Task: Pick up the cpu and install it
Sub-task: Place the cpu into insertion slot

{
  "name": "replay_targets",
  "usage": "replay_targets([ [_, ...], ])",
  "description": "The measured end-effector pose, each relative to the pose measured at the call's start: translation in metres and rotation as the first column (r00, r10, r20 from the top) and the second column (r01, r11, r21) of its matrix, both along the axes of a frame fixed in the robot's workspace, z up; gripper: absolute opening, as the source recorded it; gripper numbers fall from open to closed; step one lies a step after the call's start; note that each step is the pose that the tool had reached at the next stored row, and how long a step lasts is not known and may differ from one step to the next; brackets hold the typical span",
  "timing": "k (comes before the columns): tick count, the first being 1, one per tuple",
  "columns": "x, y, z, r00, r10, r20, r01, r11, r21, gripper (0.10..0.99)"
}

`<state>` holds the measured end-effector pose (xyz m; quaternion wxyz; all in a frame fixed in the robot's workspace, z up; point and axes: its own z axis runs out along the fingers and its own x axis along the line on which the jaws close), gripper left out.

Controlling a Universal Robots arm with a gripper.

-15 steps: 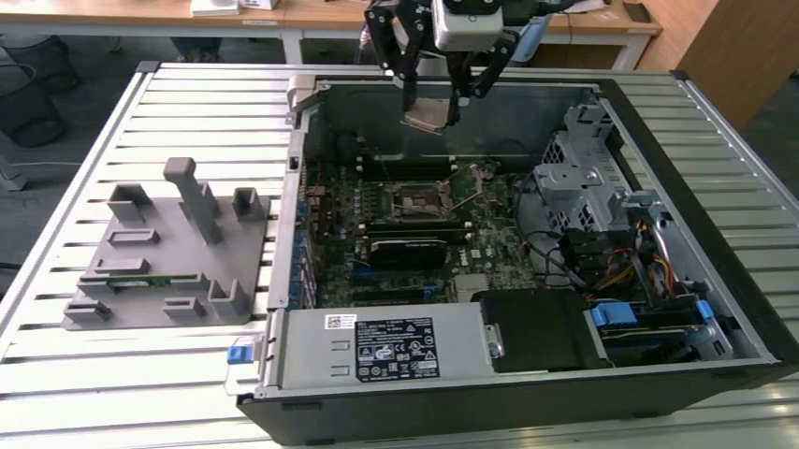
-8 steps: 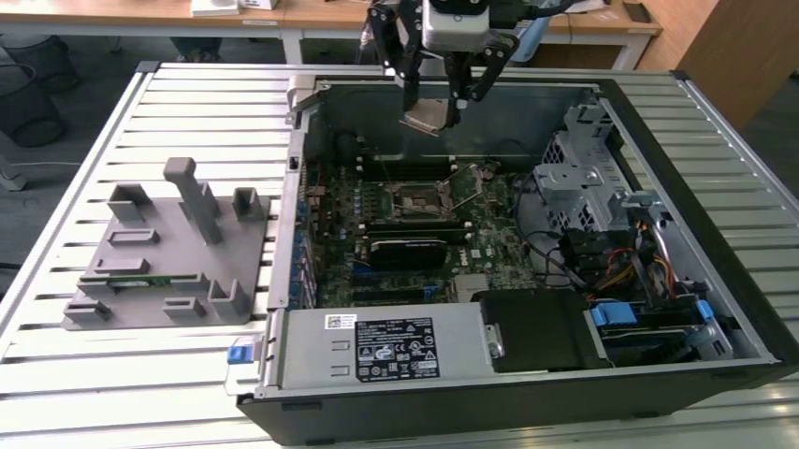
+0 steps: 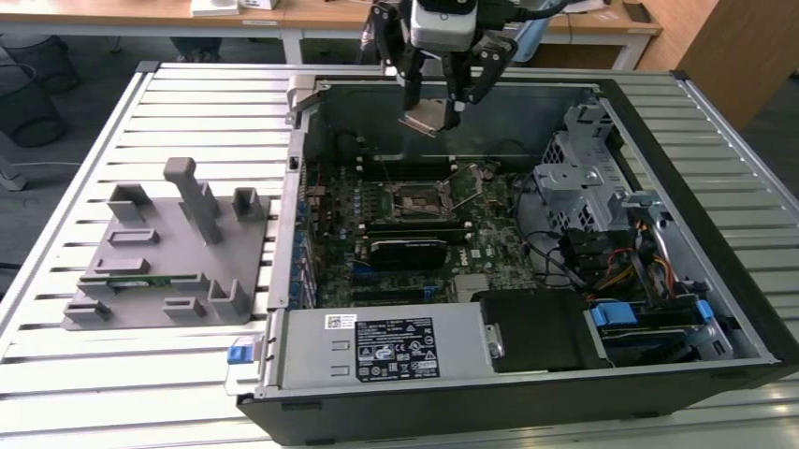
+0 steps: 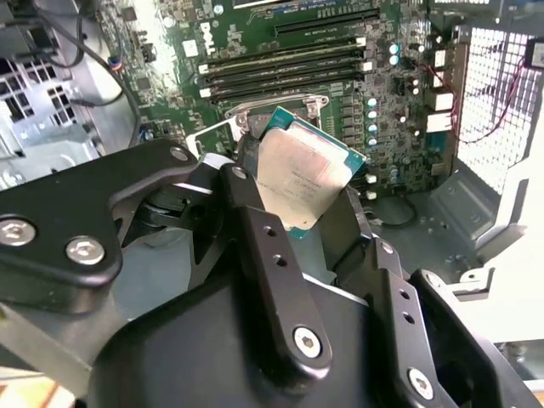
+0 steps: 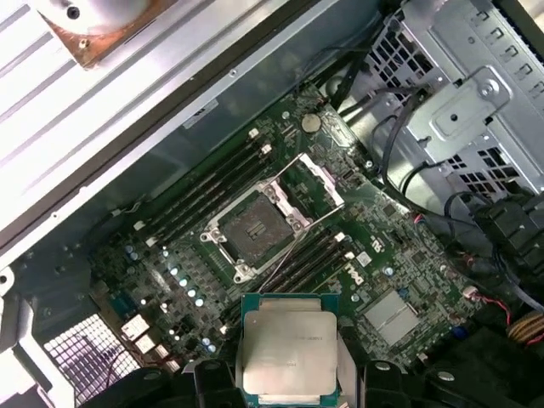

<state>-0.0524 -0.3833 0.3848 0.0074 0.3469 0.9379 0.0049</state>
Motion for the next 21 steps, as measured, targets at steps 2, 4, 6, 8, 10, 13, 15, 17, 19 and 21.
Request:
replay_targets([
  [2, 0.0, 0.0001, -0.0001, 0.9997, -0.025, 0.0, 0.025, 0.9997, -0.002, 0.529],
  [4, 0.0, 0.0002, -0.0002, 0.9988, -0.049, 0.0001, 0.049, 0.9988, -0.003, 0.529],
  [6, 0.0001, 0.0003, -0.0004, 0.9973, -0.074, 0.0002, 0.074, 0.9973, -0.004, 0.529],
  [8, 0.0001, 0.0004, -0.0005, 0.9952, -0.098, 0.0002, 0.098, 0.9952, -0.006, 0.529],
  [10, 0.0002, 0.0005, -0.0006, 0.9926, -0.121, 0.0004, 0.121, 0.9926, -0.007, 0.529],
  [13, 0.0002, 0.0006, -0.0008, 0.9876, -0.157, 0.0006, 0.157, 0.9875, -0.009, 0.529],
  [15, 0.0003, 0.0008, -0.001, 0.9833, -0.182, 0.0009, 0.182, 0.9832, -0.01, 0.529],
  [17, 0.0003, 0.0009, -0.0011, 0.9786, -0.206, 0.0011, 0.206, 0.9785, -0.011, 0.529],
  [19, 0.0003, 0.001, -0.0013, 0.9733, -0.229, 0.0014, 0.229, 0.9733, -0.012, 0.529],
  [21, 0.0003, 0.0011, -0.0014, 0.9673, -0.254, 0.0016, 0.254, 0.9672, -0.013, 0.529],
])
